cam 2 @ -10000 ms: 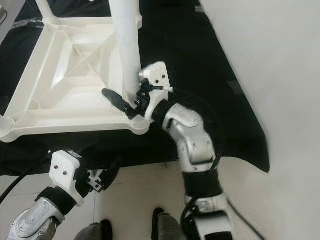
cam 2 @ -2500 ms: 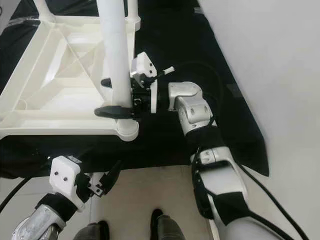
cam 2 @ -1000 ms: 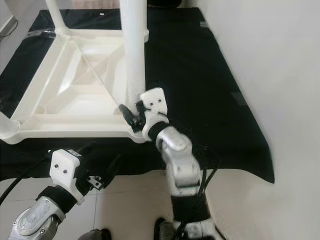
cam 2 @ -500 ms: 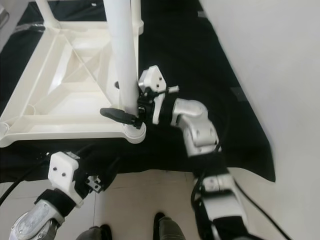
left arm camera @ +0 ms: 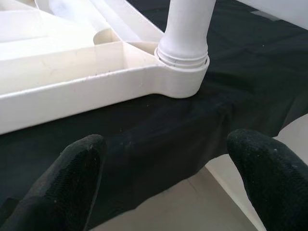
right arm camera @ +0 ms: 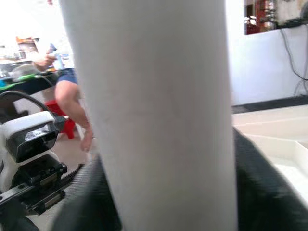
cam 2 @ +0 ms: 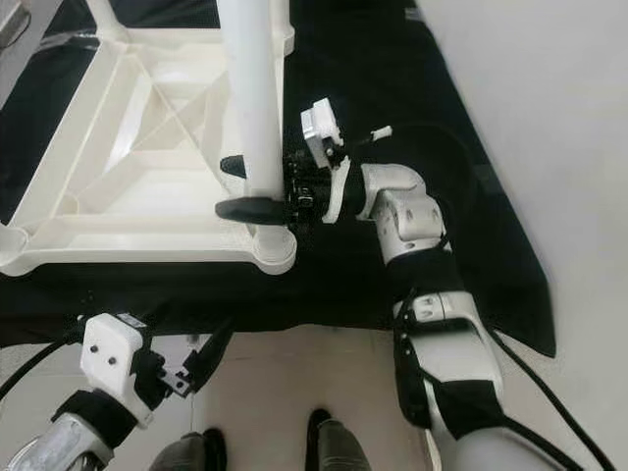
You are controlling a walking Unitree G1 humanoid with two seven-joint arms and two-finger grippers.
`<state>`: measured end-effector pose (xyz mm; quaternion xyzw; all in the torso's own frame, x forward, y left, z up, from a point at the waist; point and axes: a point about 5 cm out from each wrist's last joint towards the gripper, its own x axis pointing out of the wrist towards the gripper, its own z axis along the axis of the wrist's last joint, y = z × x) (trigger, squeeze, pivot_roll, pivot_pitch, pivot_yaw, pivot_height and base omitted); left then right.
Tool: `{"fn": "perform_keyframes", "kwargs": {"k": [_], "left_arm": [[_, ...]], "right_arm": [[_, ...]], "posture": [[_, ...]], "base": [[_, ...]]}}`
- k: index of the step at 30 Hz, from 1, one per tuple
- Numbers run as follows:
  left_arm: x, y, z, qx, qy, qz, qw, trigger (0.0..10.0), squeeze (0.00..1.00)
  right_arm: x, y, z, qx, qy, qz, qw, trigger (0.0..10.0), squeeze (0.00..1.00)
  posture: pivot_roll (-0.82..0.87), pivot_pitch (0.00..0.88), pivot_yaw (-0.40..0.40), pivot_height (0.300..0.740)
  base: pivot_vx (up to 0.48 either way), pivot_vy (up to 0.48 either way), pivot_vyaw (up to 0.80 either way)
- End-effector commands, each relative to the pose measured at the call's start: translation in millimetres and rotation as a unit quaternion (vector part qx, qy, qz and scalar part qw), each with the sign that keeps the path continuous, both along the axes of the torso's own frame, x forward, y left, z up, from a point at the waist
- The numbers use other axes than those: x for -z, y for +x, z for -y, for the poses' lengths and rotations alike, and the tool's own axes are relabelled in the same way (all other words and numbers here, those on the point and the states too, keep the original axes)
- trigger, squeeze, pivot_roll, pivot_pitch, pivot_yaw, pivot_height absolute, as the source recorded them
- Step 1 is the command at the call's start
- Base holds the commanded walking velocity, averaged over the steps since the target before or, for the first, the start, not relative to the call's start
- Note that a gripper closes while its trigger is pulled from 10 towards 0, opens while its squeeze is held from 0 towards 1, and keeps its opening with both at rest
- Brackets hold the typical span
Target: Building children table
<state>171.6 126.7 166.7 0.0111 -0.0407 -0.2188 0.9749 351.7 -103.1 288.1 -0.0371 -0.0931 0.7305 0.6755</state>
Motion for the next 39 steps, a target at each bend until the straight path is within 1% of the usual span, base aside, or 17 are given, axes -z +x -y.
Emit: {"fn": "perform_keyframes", "kwargs": {"k": [1, 6, 12, 13, 14, 15, 16, 18, 27, 28, 31, 32, 33, 35, 37, 38, 39], "left_arm": [[1, -3.6, -1.7, 0.003, 0.007, -0.010, 1.000, 10.0, 0.00], [1, -3.4, -1.9, 0.003, 0.007, -0.012, 1.000, 10.0, 0.00], [3, 0.8, 0.4, 0.004, 0.003, -0.009, 1.000, 10.0, 0.00], [2, 1.7, 1.0, 0.003, 0.001, -0.006, 1.000, 10.0, 0.00], [2, 1.7, 1.0, 0.003, 0.001, -0.006, 1.000, 10.0, 0.00], [1, 4.4, 0.3, 0.003, 0.001, -0.004, 1.000, 10.0, 0.00], [1, 6.1, 0.4, 0.004, 0.001, -0.002, 1.000, 10.0, 0.00], [1, 8.7, 1.6, 0.007, 0.001, 0.001, 1.000, 10.0, 0.00], [3, 20.6, 4.6, 0.007, -0.002, 0.010, 1.000, 10.0, 0.00], [3, 21.3, 4.5, 0.004, -0.002, 0.012, 1.000, 10.0, 0.00], [3, 22.1, 4.0, -0.003, 0.000, 0.015, 1.000, 10.0, 0.00], [2, 22.1, 3.8, -0.005, 0.000, 0.016, 1.000, 10.0, 0.00], [2, 22.0, 3.4, -0.006, 0.001, 0.016, 1.000, 10.0, 0.00], [2, 21.9, 3.2, -0.006, 0.001, 0.016, 1.000, 10.0, 0.00], [2, 21.6, 3.3, -0.004, 0.001, 0.016, 1.000, 10.0, 0.00], [2, 21.6, 3.3, -0.004, 0.001, 0.016, 1.000, 10.0, 0.00], [2, 21.2, 3.6, -0.002, 0.000, 0.016, 1.000, 10.0, 0.00]], "right_arm": [[0, -0.7, -4.2, -0.021, 0.000, 0.005, 1.000, 0.0, 0.00], [0, -2.0, -1.1, -0.014, 0.001, 0.022, 1.000, 0.0, 0.00], [20, -16.7, 12.1, 0.170, 0.023, 0.031, 0.985, 0.0, 0.00], [46, -25.6, 6.6, 0.293, 0.019, -0.032, 0.955, 0.0, 0.00], [46, -25.6, 6.6, 0.293, 0.019, -0.032, 0.955, 0.0, 0.00], [89, -35.4, 6.6, 0.545, -0.055, -0.056, 0.835, 0.0, 0.00], [106, -51.5, -2.4, 0.582, -0.058, -0.104, 0.804, 0.0, 0.00], [114, -66.1, -17.1, 0.590, -0.051, -0.137, 0.794, 0.0, 0.00], [80, -25.4, -34.0, 0.573, -0.015, -0.088, 0.814, 0.2, 0.00], [77, -21.8, -32.3, 0.572, -0.012, -0.086, 0.816, 10.0, 0.00], [70, -19.3, -28.7, 0.563, 0.000, -0.082, 0.823, 10.0, 0.00], [66, -17.9, -28.0, 0.543, 0.016, -0.085, 0.836, 10.0, 0.57], [60, -21.7, -30.7, 0.522, 0.025, -0.086, 0.848, 10.0, 1.00], [56, -24.7, -32.8, 0.508, 0.031, -0.087, 0.856, 10.0, 1.00], [40, -22.7, -31.0, 0.449, 0.051, -0.049, 0.891, 10.0, 1.00], [40, -22.7, -31.0, 0.449, 0.051, -0.049, 0.891, 10.0, 1.00], [35, -22.8, -31.2, 0.416, 0.058, -0.039, 0.907, 10.0, 1.00]], "posture": [[0.16, 0.345, -0.004, 0.740], [0.15, 0.339, -0.005, 0.740], [0.11, 0.322, -0.040, 0.740], [0.10, 0.319, -0.051, 0.740], [0.10, 0.319, -0.051, 0.740], [0.09, 0.315, -0.049, 0.740], [0.08, 0.312, -0.042, 0.740], [0.08, 0.306, -0.043, 0.740], [0.07, 0.262, -0.062, 0.740], [0.07, 0.260, -0.067, 0.740], [0.08, 0.260, -0.070, 0.740], [0.08, 0.264, -0.071, 0.740], [0.09, 0.266, -0.069, 0.740], [0.09, 0.266, -0.069, 0.740], [0.09, 0.271, -0.065, 0.740], [0.09, 0.271, -0.065, 0.740], [0.09, 0.273, -0.063, 0.740]], "base": [[0.000, 0.000, 0.00], [0.000, 0.000, 0.00], [0.000, 0.000, 0.00], [0.000, 0.000, 0.00], [0.000, 0.000, 0.00], [0.000, 0.000, 0.00], [0.000, 0.000, 0.00], [0.000, 0.000, 0.00], [0.000, 0.000, 0.00], [0.000, 0.000, 0.00], [0.000, 0.000, 0.00], [0.000, 0.000, 0.00], [0.000, 0.000, 0.00], [0.000, 0.000, 0.00], [0.000, 0.000, 0.00], [0.000, 0.000, 0.00], [0.000, 0.000, 0.00]]}}
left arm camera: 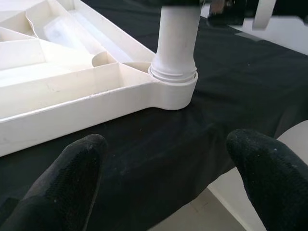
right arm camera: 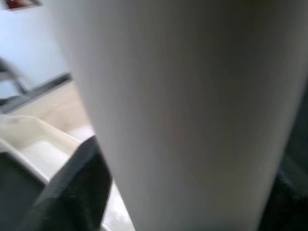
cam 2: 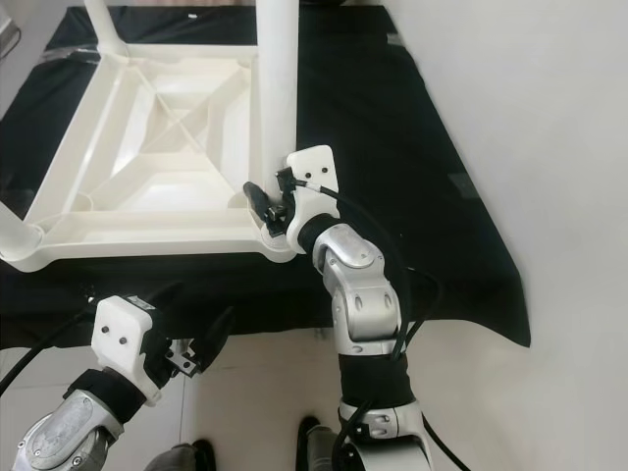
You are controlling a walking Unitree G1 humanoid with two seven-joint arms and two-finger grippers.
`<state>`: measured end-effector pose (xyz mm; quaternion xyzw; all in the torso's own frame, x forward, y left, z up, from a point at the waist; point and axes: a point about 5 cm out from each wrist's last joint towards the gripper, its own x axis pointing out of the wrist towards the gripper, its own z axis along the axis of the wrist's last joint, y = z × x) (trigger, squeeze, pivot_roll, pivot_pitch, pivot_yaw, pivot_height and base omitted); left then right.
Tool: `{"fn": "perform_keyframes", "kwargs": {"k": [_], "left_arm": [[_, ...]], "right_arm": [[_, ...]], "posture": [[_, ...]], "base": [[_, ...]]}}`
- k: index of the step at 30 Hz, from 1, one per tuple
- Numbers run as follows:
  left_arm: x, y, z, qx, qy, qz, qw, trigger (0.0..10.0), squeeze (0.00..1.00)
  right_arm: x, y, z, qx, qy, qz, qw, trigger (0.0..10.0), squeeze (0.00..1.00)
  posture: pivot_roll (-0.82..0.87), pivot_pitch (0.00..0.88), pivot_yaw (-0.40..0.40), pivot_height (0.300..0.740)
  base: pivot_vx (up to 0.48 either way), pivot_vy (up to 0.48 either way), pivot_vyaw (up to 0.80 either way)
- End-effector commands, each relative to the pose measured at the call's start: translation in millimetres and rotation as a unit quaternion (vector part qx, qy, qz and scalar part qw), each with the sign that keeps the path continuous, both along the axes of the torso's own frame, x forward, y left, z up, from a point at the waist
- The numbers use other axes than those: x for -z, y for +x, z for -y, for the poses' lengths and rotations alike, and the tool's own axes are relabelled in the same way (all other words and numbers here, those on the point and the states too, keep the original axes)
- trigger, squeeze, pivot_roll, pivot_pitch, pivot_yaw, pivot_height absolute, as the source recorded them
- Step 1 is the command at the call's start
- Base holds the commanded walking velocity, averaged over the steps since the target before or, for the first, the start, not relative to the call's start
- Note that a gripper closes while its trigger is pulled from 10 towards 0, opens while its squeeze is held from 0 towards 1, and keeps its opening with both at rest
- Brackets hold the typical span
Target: Building children table
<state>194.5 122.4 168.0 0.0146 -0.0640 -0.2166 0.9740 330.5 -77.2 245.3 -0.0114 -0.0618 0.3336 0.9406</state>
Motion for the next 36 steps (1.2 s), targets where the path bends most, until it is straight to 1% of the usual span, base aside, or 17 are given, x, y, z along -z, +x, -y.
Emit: {"fn": "perform_keyframes", "kwargs": {"k": [1, 2, 3, 5, 6, 7, 8, 9, 10, 12, 16, 22, 23, 25, 26, 32, 36], "left_arm": [[4, -2.5, -0.5, 0.001, 0.002, -0.008, 1.000, 10.0, 0.00], [4, -2.5, -0.5, 0.001, 0.002, -0.008, 1.000, 10.0, 0.00], [4, -3.3, -0.4, 0.002, 0.002, -0.008, 1.000, 10.0, 0.00], [3, -5.4, -0.4, 0.003, 0.002, -0.009, 1.000, 10.0, 0.00], [3, -5.4, -0.4, 0.003, 0.002, -0.009, 1.000, 10.0, 0.00], [3, -8.5, -0.8, 0.002, 0.003, -0.011, 1.000, 10.0, 0.00], [3, -8.5, -0.8, 0.002, 0.003, -0.011, 1.000, 10.0, 0.00], [3, -9.7, -1.1, 0.001, 0.004, -0.012, 1.000, 10.0, 0.00], [3, -12.6, -2.1, -0.001, 0.005, -0.015, 1.000, 10.0, 0.00], [3, -13.6, -2.4, -0.002, 0.006, -0.016, 1.000, 10.0, 0.00], [4, -18.3, -3.9, -0.004, 0.009, -0.021, 1.000, 10.0, 0.00], [4, -25.3, -5.8, -0.004, 0.011, -0.030, 0.999, 10.0, 0.00], [3, -26.4, -6.0, -0.004, 0.011, -0.031, 0.999, 10.0, 0.00], [3, -27.1, -6.1, -0.004, 0.011, -0.031, 0.999, 10.0, 0.00], [3, -28.0, -6.2, -0.005, 0.011, -0.032, 0.999, 10.0, 0.00], [3, -29.3, -6.4, -0.006, 0.012, -0.035, 0.999, 10.0, 0.00], [3, -28.4, -6.2, -0.005, 0.012, -0.035, 0.999, 10.0, 0.00]], "right_arm": [[-13, -2.5, -3.5, -0.111, 0.006, 0.038, 0.993, 10.0, 0.90], [-13, -2.5, -3.5, -0.111, 0.006, 0.038, 0.993, 10.0, 0.90], [-16, -3.5, -0.6, -0.160, -0.008, 0.054, 0.986, 10.0, 0.00], [-20, -1.9, 6.5, -0.219, -0.052, 0.080, 0.971, 10.0, 0.00], [-20, -1.9, 6.5, -0.219, -0.052, 0.080, 0.971, 10.0, 0.00], [-24, 0.8, 11.1, -0.258, -0.069, 0.083, 0.960, 10.0, 0.00], [-24, 0.8, 11.1, -0.258, -0.069, 0.083, 0.960, 10.0, 0.00], [-26, 2.5, 13.2, -0.282, -0.072, 0.084, 0.953, 10.0, 0.00], [-30, 5.5, 17.6, -0.324, -0.089, 0.090, 0.938, 10.0, 0.00], [-31, 6.0, 18.8, -0.334, -0.094, 0.091, 0.934, 10.0, 0.00], [-39, 14.6, 25.4, -0.357, -0.111, 0.091, 0.923, 10.0, 0.00], [-50, 22.0, 31.5, -0.392, -0.090, 0.095, 0.911, 10.0, 0.00], [-50, 22.3, 32.7, -0.402, -0.088, 0.092, 0.907, 8.3, 0.00], [-50, 22.3, 33.4, -0.408, -0.087, 0.091, 0.904, 8.3, 0.00], [-50, 23.3, 34.6, -0.414, -0.088, 0.091, 0.902, 0.0, 0.00], [-52, 26.3, 37.6, -0.426, -0.083, 0.097, 0.896, 0.0, 0.00], [-51, 26.8, 38.7, -0.422, -0.082, 0.099, 0.897, 0.0, 0.00]], "posture": [[0.10, 0.277, -0.060, 0.740], [0.10, 0.277, -0.060, 0.740], [0.10, 0.279, -0.059, 0.740], [0.12, 0.289, -0.058, 0.740], [0.12, 0.289, -0.058, 0.740], [0.13, 0.299, -0.055, 0.740], [0.13, 0.299, -0.055, 0.740], [0.13, 0.299, -0.055, 0.740], [0.15, 0.304, -0.049, 0.740], [0.15, 0.304, -0.049, 0.740], [0.17, 0.313, -0.044, 0.740], [0.18, 0.328, -0.037, 0.740], [0.19, 0.334, -0.034, 0.740], [0.19, 0.334, -0.034, 0.740], [0.19, 0.337, -0.034, 0.740], [0.18, 0.338, -0.032, 0.740], [0.18, 0.333, -0.032, 0.740]], "base": [[0.000, 0.000, 0.00], [0.000, 0.000, 0.00], [0.000, 0.000, 0.00], [0.000, 0.000, 0.00], [0.000, 0.000, 0.00], [0.000, 0.000, 0.00], [0.000, 0.000, 0.00], [0.000, 0.000, 0.00], [0.000, 0.000, 0.00], [0.000, 0.000, 0.00], [0.000, 0.000, 0.00], [0.000, 0.000, 0.00], [0.000, 0.000, 0.00], [0.000, 0.000, 0.00], [0.000, 0.000, 0.00], [0.000, 0.000, 0.00], [0.000, 0.000, 0.00]]}}
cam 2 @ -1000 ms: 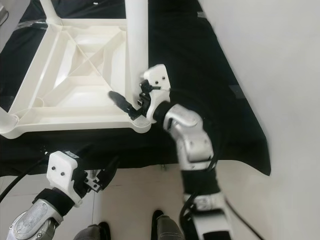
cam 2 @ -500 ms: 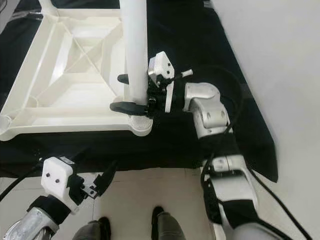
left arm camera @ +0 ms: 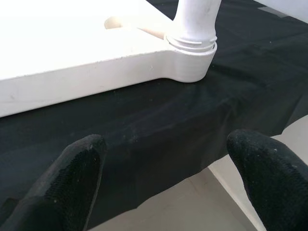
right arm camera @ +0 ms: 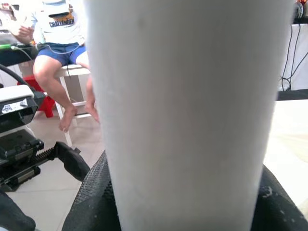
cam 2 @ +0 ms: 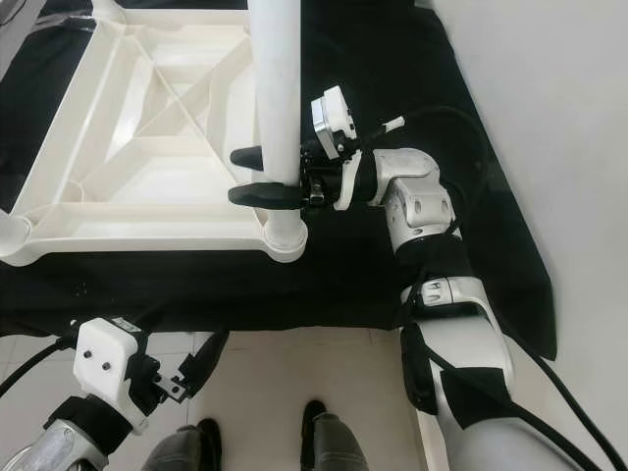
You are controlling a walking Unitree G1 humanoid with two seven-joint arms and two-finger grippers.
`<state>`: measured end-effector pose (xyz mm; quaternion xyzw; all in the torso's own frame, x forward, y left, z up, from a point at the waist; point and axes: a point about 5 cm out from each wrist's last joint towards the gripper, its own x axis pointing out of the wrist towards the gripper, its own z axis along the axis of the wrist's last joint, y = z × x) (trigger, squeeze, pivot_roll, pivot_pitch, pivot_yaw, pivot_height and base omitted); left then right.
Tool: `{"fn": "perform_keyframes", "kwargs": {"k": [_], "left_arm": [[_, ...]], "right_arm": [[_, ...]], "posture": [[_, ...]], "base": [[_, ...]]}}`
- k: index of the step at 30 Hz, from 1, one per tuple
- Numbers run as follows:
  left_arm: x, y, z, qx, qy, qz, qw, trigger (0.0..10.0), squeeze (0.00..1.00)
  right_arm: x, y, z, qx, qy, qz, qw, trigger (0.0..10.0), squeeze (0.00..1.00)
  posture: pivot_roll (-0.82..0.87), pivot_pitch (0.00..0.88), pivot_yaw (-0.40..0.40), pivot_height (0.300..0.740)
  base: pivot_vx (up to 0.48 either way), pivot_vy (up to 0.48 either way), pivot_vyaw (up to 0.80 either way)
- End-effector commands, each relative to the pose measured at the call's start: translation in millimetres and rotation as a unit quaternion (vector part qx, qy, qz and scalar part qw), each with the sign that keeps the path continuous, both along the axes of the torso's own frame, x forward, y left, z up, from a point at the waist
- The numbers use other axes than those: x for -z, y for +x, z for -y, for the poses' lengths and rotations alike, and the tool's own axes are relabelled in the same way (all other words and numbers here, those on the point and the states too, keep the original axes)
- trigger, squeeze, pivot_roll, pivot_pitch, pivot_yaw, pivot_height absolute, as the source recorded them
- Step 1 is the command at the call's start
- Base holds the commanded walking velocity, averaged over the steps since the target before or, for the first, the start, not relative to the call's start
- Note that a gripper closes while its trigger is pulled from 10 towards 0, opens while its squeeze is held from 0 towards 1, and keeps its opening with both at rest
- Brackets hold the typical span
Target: Building children table
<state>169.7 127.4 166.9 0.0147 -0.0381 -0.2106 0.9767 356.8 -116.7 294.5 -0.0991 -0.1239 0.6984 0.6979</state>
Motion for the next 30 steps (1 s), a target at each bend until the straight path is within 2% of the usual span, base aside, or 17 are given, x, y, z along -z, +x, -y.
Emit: {"fn": "perform_keyframes", "kwargs": {"k": [1, 5, 8, 9, 11, 12, 13, 14, 15, 16, 17, 20, 23, 24, 27, 28, 30], "left_arm": [[2, -2.7, -0.9, 0.002, 0.006, -0.010, 1.000, 10.0, 0.00], [2, 4.8, 1.0, 0.001, 0.003, -0.003, 1.000, 10.0, 0.00], [2, 6.1, 1.4, 0.001, 0.001, -0.001, 1.000, 10.0, 0.00], [2, 8.0, 2.1, 0.003, 0.000, 0.001, 1.000, 10.0, 0.00], [2, 11.3, 3.2, 0.007, -0.001, 0.003, 1.000, 10.0, 0.00], [2, 11.3, 3.2, 0.007, -0.001, 0.003, 1.000, 10.0, 0.00], [3, 13.5, 3.0, 0.010, -0.001, 0.003, 1.000, 10.0, 0.00], [3, 13.5, 3.0, 0.010, -0.001, 0.003, 1.000, 10.0, 0.00], [3, 16.2, 3.7, 0.016, -0.001, 0.004, 1.000, 10.0, 0.00], [3, 18.9, 3.8, 0.019, -0.001, 0.004, 1.000, 10.0, 0.00], [4, 20.6, 4.1, 0.022, -0.001, 0.005, 1.000, 10.0, 0.00], [5, 22.9, 4.5, 0.023, -0.001, 0.006, 1.000, 10.0, 0.00], [6, 27.8, 5.9, 0.024, -0.001, 0.007, 1.000, 10.0, 0.00], [7, 29.6, 6.4, 0.024, -0.001, 0.008, 1.000, 10.0, 0.00], [7, 31.9, 6.4, 0.020, 0.000, 0.011, 1.000, 10.0, 0.00], [7, 32.5, 6.5, 0.019, 0.000, 0.013, 1.000, 10.0, 0.00], [7, 32.8, 6.3, 0.017, 0.000, 0.014, 1.000, 10.0, 0.00]], "right_arm": [[-2, 1.3, 0.9, 0.004, 0.007, 0.003, 1.000, 0.0, 0.00], [7, 3.9, 15.0, 0.122, 0.040, 0.011, 0.992, 0.0, 0.00], [13, 3.1, 17.5, 0.155, 0.047, 0.005, 0.987, 0.0, 0.00], [26, 0.0, 14.5, 0.209, 0.055, -0.019, 0.976, 0.0, 0.00], [63, -9.4, -1.2, 0.380, 0.046, -0.068, 0.921, 0.0, 0.00], [63, -9.4, -1.2, 0.380, 0.046, -0.068, 0.921, 0.0, 0.00], [83, -17.0, -3.3, 0.513, 0.041, -0.096, 0.852, 0.0, 0.00], [83, -17.0, -3.3, 0.513, 0.041, -0.096, 0.852, 0.0, 0.00], [98, -35.2, -17.2, 0.560, 0.034, -0.107, 0.821, 0.0, 0.00], [104, -47.1, -30.3, 0.571, 0.041, -0.126, 0.810, 0.0, 0.00], [106, -53.8, -41.7, 0.569, 0.047, -0.136, 0.810, 0.0, 0.00], [103, -53.1, -49.6, 0.556, 0.056, -0.134, 0.818, 0.0, 0.00], [93, -42.9, -59.5, 0.543, 0.069, -0.125, 0.827, 0.5, 0.00], [90, -41.6, -61.2, 0.545, 0.069, -0.123, 0.827, 10.0, 0.00], [82, -41.5, -63.0, 0.530, 0.074, -0.124, 0.835, 10.0, 0.00], [79, -43.3, -64.3, 0.521, 0.076, -0.125, 0.841, 10.0, 0.72], [75, -43.9, -64.0, 0.507, 0.078, -0.123, 0.850, 10.0, 0.72]], "posture": [[0.17, 0.329, -0.033, 0.740], [0.14, 0.305, -0.052, 0.740], [0.14, 0.305, -0.052, 0.740], [0.12, 0.298, -0.056, 0.740], [0.12, 0.293, -0.052, 0.740], [0.12, 0.293, -0.052, 0.740], [0.10, 0.287, -0.045, 0.740], [0.10, 0.287, -0.045, 0.740], [0.10, 0.278, -0.040, 0.740], [0.09, 0.270, -0.040, 0.740], [0.08, 0.264, -0.038, 0.740], [0.08, 0.249, -0.034, 0.740], [0.08, 0.226, -0.050, 0.740], [0.09, 0.225, -0.052, 0.740], [0.10, 0.218, -0.062, 0.740], [0.10, 0.219, -0.064, 0.740], [0.11, 0.224, -0.068, 0.740]], "base": [[0.000, 0.000, 0.00], [0.000, 0.000, 0.00], [0.000, 0.000, 0.00], [0.000, 0.000, 0.00], [0.000, 0.000, 0.00], [0.000, 0.000, 0.00], [0.000, 0.000, 0.00], [0.000, 0.000, 0.00], [0.000, 0.000, 0.00], [0.000, 0.000, 0.00], [0.000, 0.000, 0.00], [0.000, 0.000, 0.00], [0.000, 0.000, 0.00], [0.000, 0.000, 0.00], [0.000, 0.000, 0.00], [0.000, 0.000, 0.00], [0.000, 0.000, 0.00]]}}
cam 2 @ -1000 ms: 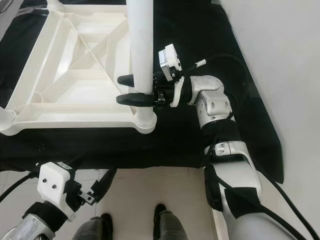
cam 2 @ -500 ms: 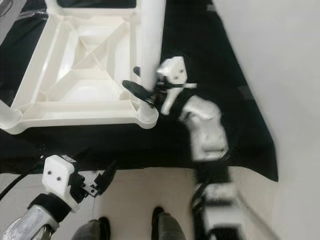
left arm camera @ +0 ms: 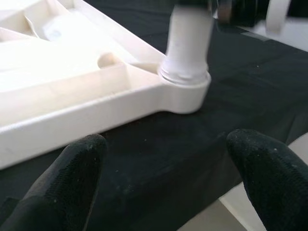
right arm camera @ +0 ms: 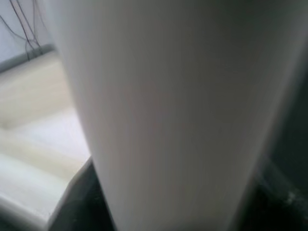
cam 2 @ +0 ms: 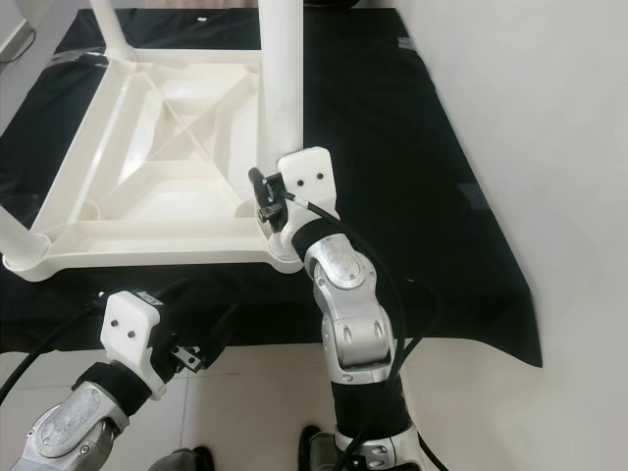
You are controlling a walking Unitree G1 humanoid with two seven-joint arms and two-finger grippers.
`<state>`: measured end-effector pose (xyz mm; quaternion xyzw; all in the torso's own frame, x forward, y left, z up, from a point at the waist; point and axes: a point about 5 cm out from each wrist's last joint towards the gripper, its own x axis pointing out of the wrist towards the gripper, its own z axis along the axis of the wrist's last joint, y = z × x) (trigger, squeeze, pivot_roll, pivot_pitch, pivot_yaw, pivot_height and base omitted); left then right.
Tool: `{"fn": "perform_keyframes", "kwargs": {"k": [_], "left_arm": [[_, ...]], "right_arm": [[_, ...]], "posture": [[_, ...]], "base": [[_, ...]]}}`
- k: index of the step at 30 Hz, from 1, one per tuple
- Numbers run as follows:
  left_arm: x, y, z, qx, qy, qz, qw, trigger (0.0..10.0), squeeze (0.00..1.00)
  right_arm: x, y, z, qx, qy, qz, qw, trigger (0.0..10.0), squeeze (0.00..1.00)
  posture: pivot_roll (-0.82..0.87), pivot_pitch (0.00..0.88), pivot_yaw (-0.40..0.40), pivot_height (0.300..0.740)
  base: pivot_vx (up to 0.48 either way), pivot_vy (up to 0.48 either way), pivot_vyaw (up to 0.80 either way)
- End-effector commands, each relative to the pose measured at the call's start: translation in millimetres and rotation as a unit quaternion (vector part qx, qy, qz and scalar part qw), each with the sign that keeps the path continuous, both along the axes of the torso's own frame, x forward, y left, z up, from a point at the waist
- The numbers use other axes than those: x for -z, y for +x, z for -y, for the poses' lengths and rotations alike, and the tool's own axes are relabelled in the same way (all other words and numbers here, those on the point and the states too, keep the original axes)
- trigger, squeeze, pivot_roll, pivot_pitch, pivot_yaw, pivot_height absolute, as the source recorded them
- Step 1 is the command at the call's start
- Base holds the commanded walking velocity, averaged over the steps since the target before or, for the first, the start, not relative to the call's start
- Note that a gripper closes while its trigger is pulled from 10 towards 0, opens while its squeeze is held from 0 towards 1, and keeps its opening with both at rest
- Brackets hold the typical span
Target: Building children table
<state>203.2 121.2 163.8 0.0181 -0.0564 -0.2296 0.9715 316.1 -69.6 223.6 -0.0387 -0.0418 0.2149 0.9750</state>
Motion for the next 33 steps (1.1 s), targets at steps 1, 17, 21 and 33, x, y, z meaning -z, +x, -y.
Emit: {"fn": "perform_keyframes", "kwargs": {"k": [1, 17, 21, 33], "left_arm": [[3, -1.1, 0.2, -0.004, 0.000, -0.004, 1.000, 10.0, 0.00], [1, -18.3, -1.7, -0.002, -0.003, -0.017, 1.000, 10.0, 0.00], [0, -25.2, -3.8, -0.003, -0.002, -0.023, 1.000, 10.0, 0.00], [-3, -37.2, -6.9, -0.008, 0.001, -0.033, 0.999, 10.0, 0.00]], "right_arm": [[-2, -0.5, -14.7, -0.062, 0.039, -0.017, 0.997, 10.0, 1.00], [-64, 27.6, 25.0, -0.438, -0.057, 0.094, 0.892, 10.0, 0.00], [-74, 35.3, 22.6, -0.478, -0.052, 0.103, 0.871, 10.0, 0.00], [-85, 36.7, 30.7, -0.565, -0.048, 0.101, 0.817, 0.0, 0.00]], "posture": [[0.11, 0.228, -0.070, 0.740], [0.16, 0.306, -0.054, 0.740], [0.18, 0.326, -0.048, 0.740], [0.20, 0.360, -0.037, 0.740]], "base": [[0.000, 0.000, 0.00], [0.000, 0.000, 0.00], [0.000, 0.000, 0.00], [0.000, 0.000, 0.00]]}}
